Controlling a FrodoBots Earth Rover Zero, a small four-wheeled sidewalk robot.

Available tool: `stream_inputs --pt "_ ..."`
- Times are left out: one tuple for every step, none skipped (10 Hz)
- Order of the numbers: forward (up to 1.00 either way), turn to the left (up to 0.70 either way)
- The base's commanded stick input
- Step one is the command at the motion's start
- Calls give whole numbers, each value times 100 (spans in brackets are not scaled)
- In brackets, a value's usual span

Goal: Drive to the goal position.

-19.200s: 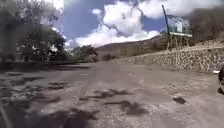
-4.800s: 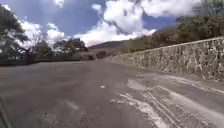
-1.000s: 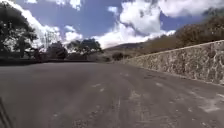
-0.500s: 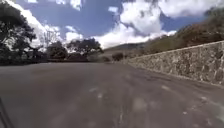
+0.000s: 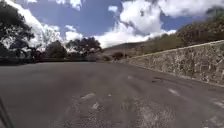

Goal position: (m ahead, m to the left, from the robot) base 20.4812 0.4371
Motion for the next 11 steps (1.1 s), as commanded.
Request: stream_inputs --pt "70 0" --pt "70 0" --pt "70 0" --pt "70 0" --pt "70 0" --pt "70 0" --pt "70 0" --pt "70 0" --pt "70 0" --pt "70 0" --pt "70 0"
